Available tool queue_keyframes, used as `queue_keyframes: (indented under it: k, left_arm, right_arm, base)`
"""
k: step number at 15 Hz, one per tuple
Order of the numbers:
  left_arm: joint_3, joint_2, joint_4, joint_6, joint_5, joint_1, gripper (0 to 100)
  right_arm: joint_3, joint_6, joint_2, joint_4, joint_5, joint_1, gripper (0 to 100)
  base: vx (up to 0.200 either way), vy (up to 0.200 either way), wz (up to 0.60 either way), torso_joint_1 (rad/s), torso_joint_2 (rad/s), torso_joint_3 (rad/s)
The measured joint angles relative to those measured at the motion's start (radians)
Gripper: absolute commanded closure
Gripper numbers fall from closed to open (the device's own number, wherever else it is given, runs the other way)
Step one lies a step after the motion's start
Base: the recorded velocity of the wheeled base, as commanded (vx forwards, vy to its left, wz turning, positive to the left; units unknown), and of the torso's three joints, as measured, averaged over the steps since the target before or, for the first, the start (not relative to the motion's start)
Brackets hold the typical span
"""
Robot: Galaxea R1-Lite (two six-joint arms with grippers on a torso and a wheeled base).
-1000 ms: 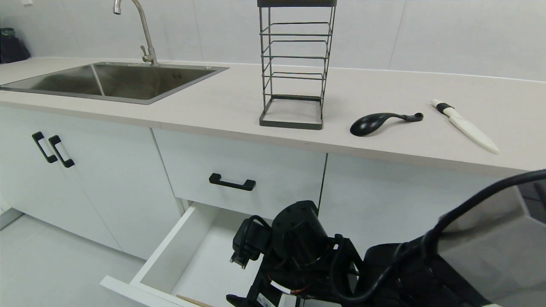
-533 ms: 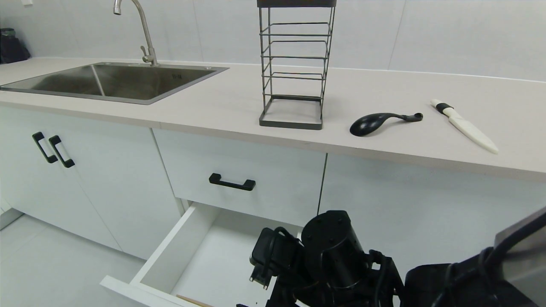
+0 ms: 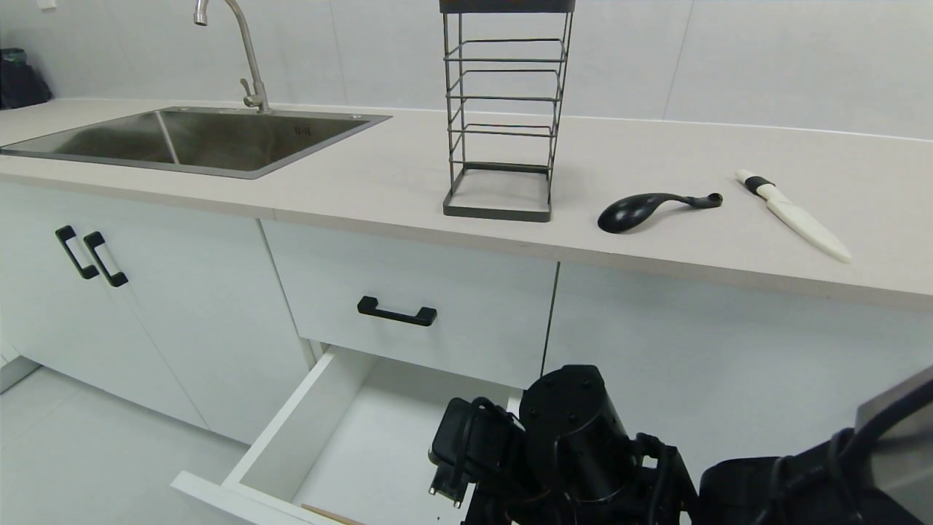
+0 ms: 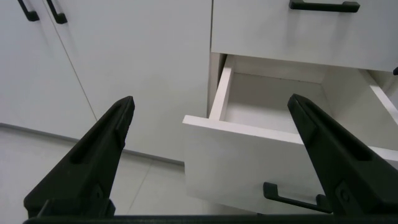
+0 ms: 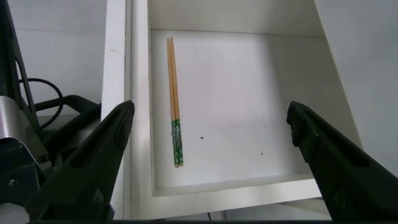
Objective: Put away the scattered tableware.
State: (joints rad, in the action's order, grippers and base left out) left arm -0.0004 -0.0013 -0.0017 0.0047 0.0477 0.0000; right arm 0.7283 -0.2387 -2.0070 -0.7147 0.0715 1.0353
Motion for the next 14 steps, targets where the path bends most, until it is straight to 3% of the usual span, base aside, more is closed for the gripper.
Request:
queue_keyframes:
  k: [5,14]
  left_arm:
    - [0.000,0.000,0.001,0.000,0.000,0.000,0]
    - [0.000,0.000,0.001,0.000,0.000,0.000,0]
  right_arm:
    - [0.001,0.000,0.001,0.004,-0.002,0.006,0]
    - [-0.004,0.003,0.004,0.005,-0.002,0.012,0]
  base:
    - [0.000,0.000,0.00,0.200,-0.12,-0.094]
    - [0.000,0.000,0.00,0.191,-0.53,-0.211]
